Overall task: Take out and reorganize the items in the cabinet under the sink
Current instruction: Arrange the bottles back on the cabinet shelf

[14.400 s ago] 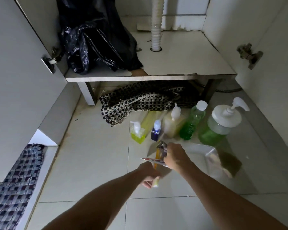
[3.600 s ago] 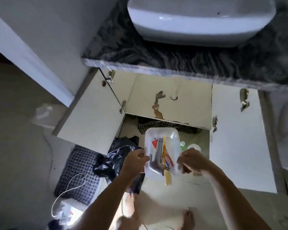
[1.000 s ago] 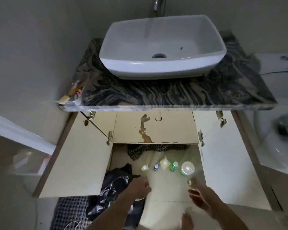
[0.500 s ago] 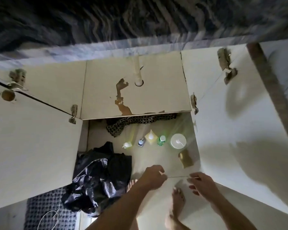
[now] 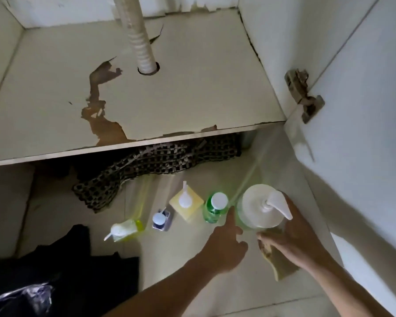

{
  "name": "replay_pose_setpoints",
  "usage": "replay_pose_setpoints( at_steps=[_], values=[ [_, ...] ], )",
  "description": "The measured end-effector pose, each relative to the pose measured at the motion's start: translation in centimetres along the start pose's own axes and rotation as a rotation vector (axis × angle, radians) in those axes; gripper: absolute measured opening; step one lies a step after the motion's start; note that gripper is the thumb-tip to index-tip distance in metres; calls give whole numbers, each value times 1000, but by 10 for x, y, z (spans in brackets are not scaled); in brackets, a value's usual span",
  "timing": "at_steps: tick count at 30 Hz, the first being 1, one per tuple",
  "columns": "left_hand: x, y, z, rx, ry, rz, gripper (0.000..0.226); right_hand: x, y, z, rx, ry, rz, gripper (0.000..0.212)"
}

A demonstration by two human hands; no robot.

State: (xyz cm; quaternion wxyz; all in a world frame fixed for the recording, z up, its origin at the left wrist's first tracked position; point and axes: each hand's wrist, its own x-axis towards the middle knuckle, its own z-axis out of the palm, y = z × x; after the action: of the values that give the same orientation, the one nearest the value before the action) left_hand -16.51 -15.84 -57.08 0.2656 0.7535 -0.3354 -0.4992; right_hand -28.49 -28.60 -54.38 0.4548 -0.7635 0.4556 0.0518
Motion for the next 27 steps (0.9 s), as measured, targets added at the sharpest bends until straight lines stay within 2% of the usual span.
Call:
replay_pose_setpoints(
  at_steps=[4, 7, 9, 11, 13, 19, 22, 25, 27],
  values=[
    [21, -11, 9, 89, 14, 145, 93, 11, 21, 15, -133, 78, -253, 91],
    [30, -8, 12, 166, 39, 202, 85, 22, 21, 17, -131, 100, -276, 80],
    [31, -2, 6, 138, 0, 120, 71, 31, 17, 15, -140, 109, -291, 80],
    [27, 13, -7, -78, -85, -25, 55, 33, 15, 15, -61, 171, -324, 95],
    [16, 26, -15, -117, -130, -43, 44, 29, 12, 18, 21, 239, -322, 104],
    [3, 23, -16, -131, -127, -26, 56, 27, 10, 28, -22, 310, -351, 98],
    [-3, 36, -26, -2, -16, 4, 41, 17, -3, 14, -52, 319, -373, 95],
    [-16, 60, -43, 267, 193, 203, 20, 4, -28, -11, -55, 381, -428, 93],
    [-22, 72, -56, 340, 382, 383, 3, -1, -48, -26, -49, 445, -454, 91]
  ],
)
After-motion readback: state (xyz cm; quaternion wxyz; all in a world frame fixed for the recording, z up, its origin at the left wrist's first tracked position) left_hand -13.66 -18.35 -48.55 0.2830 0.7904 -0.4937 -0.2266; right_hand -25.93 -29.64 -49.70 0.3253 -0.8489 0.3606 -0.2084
